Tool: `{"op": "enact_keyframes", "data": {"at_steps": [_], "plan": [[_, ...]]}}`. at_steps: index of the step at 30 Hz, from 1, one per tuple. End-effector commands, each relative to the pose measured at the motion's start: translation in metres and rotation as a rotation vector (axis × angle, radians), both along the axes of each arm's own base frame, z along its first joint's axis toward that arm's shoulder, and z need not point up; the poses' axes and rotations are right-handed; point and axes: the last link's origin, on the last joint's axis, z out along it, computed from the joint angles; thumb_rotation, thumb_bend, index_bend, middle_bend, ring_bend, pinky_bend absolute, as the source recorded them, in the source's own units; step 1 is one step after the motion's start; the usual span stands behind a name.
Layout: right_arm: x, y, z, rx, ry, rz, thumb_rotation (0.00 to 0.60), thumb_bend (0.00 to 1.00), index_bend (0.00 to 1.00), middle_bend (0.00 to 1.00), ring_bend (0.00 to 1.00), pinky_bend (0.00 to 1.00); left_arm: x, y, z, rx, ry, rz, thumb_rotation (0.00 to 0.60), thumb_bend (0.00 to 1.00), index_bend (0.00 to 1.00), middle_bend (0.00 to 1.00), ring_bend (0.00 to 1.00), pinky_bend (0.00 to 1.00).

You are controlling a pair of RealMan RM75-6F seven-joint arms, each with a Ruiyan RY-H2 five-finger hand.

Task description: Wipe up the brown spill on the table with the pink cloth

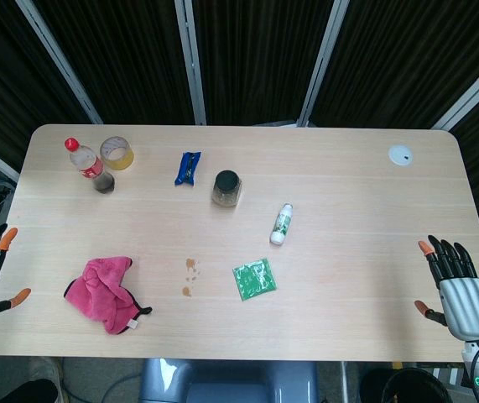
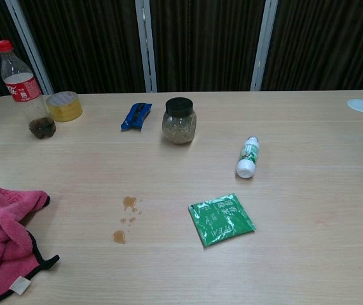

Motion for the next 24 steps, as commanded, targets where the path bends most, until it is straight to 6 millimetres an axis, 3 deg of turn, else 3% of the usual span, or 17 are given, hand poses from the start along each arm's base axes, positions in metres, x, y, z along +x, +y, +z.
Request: {"op": "enact_keyframes", "data": {"at_steps": [1, 24], "plan": [[0.0001, 0.0002, 0.0001, 0.0, 0.004, 0.002, 0.6, 0.0, 0.0, 0.0, 0.0, 0.03, 0.0001, 0.0003, 0.0001, -0.001, 0.0, -0.002, 0.6, 0.02, 0.0, 0.0, 0.0, 0.0], [-0.0002, -0.0004, 0.0006, 0.001, -0.011, 0.002, 0.6, 0.0, 0.0, 0.0, 0.0, 0.03, -0.0021, -0.002, -0.0031, -0.029, 0.032, 0.031, 0.6, 0.02, 0.0, 0.0, 0.0, 0.0]]}}
